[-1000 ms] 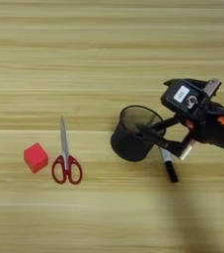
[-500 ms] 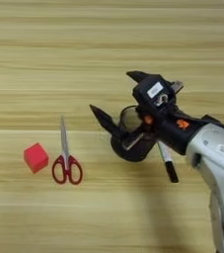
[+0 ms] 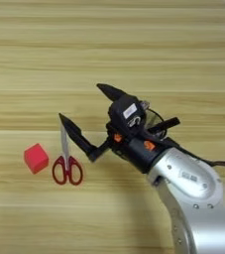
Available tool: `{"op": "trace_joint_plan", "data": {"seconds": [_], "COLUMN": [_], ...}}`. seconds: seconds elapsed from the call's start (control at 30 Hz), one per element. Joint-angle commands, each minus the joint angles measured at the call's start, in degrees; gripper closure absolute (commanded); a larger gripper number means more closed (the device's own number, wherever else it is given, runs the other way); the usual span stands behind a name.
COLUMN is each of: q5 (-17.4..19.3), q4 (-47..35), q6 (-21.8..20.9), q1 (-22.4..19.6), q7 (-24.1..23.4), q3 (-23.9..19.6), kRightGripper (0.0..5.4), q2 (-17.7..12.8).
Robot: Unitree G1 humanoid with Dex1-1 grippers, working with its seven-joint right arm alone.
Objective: Move the objects on the table
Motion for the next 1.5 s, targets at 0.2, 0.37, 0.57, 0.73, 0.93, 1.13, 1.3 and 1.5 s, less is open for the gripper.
{"op": "trace_joint_plan", "data": {"seconds": [0.2, 0.37, 0.57, 0.73, 0.93, 1.13, 1.3, 1.5], "q5": [-1.2, -2.9, -4.7, -5.9, -7.1, -7.5, -8.2, -8.9], "q4": [5.1, 9.8, 14.7, 18.4, 22.9, 27.3, 30.4, 31.9], "q6": [-13.3, -17.4, -21.7, -25.0, -29.1, -33.6, -36.6, -38.1], "q1": [0.2, 1.6, 2.7, 3.1, 2.8, 2.2, 1.8, 1.2], "q7": [-3.4, -4.3, -4.6, -5.1, -5.0, -3.8, -3.6, -3.6], "q3": [3.9, 6.0, 8.8, 11.1, 12.9, 14.9, 16.6, 18.3], "kRightGripper": [0.02, 0.02, 0.02, 0.02, 0.02, 0.02, 0.02, 0.02], "q2": [3.5, 4.2, 4.8, 5.1, 5.0, 5.1, 5.4, 5.9]}}
